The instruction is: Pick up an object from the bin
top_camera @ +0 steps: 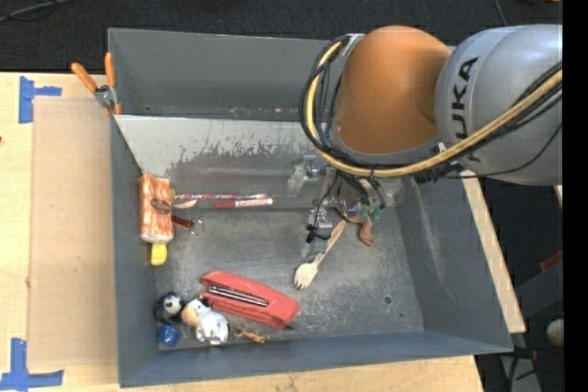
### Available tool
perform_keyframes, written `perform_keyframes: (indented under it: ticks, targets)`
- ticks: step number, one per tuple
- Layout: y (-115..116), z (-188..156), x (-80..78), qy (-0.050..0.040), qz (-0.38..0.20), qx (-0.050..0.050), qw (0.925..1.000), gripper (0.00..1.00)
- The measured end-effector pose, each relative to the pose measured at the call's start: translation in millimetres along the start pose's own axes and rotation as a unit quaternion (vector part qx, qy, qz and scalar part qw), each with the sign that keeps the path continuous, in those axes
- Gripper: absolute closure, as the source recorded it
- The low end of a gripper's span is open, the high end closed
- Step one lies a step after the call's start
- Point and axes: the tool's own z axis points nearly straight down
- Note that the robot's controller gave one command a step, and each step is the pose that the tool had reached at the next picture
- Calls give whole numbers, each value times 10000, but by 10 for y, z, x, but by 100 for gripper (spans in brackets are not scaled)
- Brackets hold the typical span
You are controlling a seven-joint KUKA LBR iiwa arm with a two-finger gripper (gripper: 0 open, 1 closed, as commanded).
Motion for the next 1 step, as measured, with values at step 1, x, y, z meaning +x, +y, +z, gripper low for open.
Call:
perform_keyframes:
  ticks: [1]
  targets:
    - [-4, -48, -10, -38, 11, -5, 10000, 0]
